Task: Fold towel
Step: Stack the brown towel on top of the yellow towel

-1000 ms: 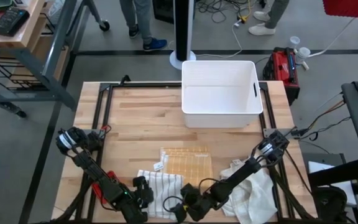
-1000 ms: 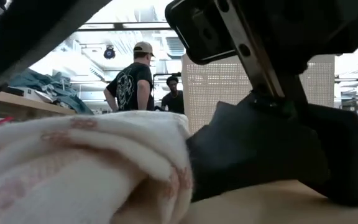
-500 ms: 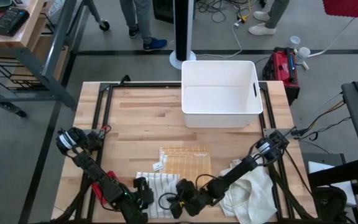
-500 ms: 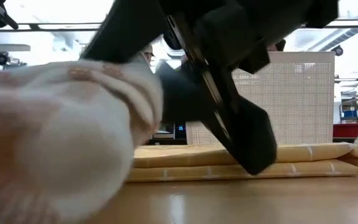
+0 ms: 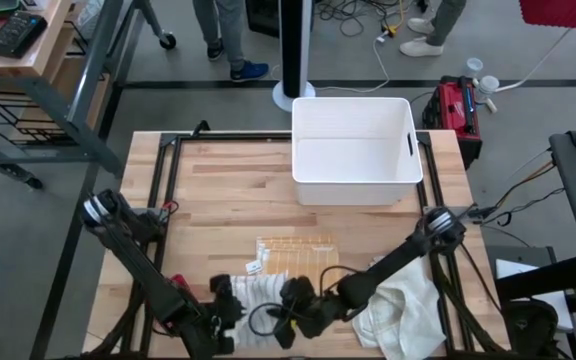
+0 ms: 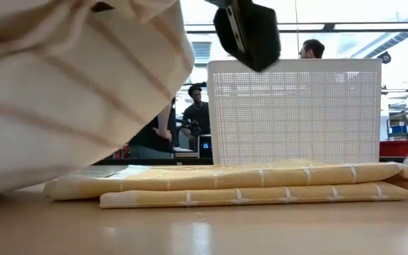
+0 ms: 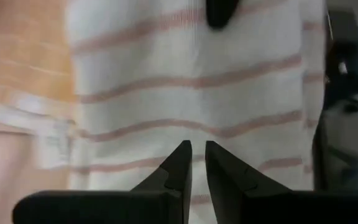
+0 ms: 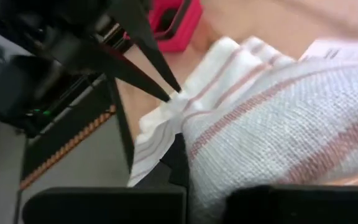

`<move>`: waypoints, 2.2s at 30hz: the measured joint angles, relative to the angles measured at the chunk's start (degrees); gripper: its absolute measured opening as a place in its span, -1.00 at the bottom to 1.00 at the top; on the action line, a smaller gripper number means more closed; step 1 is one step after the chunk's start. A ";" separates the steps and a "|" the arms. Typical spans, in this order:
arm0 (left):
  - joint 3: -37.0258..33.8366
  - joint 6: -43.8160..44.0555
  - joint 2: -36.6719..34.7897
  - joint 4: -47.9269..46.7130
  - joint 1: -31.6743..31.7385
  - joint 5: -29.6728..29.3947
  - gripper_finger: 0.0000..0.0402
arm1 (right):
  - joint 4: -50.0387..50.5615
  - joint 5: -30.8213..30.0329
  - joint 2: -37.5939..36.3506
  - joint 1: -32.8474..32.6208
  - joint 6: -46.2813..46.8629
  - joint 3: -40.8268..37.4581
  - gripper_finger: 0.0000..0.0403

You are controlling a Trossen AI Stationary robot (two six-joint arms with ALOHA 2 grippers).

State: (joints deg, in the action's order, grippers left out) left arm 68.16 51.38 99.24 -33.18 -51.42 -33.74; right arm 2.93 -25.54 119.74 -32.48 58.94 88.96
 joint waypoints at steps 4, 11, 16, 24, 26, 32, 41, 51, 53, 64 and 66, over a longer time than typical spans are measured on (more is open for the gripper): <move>3.17 0.31 -3.34 -8.33 -0.02 -7.43 -0.82 | 5.70 0.00 -3.29 1.38 -3.47 1.31 -0.98; 8.42 -1.28 -7.34 -16.01 -0.07 -17.62 -0.82 | 17.21 -2.17 -9.29 3.33 -6.30 1.63 -0.98; 9.12 -4.64 -8.57 -16.34 0.19 -21.10 -0.82 | 27.06 -6.43 -13.03 3.38 -5.32 1.65 -0.98; 9.01 -4.86 -8.61 -19.02 1.48 -22.75 -0.82 | 29.69 -7.00 -14.09 5.94 -6.63 1.58 -0.98; 9.01 -4.83 -8.61 -19.02 1.75 -22.75 -0.82 | 29.94 -6.20 -14.48 6.87 -7.51 1.60 -0.98; 8.71 -4.49 -8.61 -19.41 1.81 -22.75 -0.82 | 36.74 -5.90 -14.47 6.97 -5.17 1.60 -0.98; 5.44 -2.78 -8.61 -19.42 3.22 -22.75 -0.82 | 43.72 -4.08 -14.40 5.63 1.97 -2.27 -0.98; 2.33 -1.12 -8.57 -18.36 5.81 -21.56 -0.82 | 43.82 -0.01 -14.04 5.72 6.04 -5.48 -0.62; 1.83 -1.11 -8.57 -17.69 6.67 -20.17 -0.82 | 45.03 1.90 -13.74 5.74 6.64 -5.54 -0.48; 1.38 -3.39 -6.90 -15.41 10.83 -11.51 -0.82 | 58.29 10.43 -13.09 4.14 10.93 -5.63 -0.01; 1.36 -5.64 -6.33 -13.19 12.15 -7.10 -0.83 | 59.73 10.78 -13.11 3.37 11.70 -5.63 0.04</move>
State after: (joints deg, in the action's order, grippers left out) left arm 69.52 45.74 92.91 -46.37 -39.27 -40.84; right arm 62.65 -14.76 106.63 -29.11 70.64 83.33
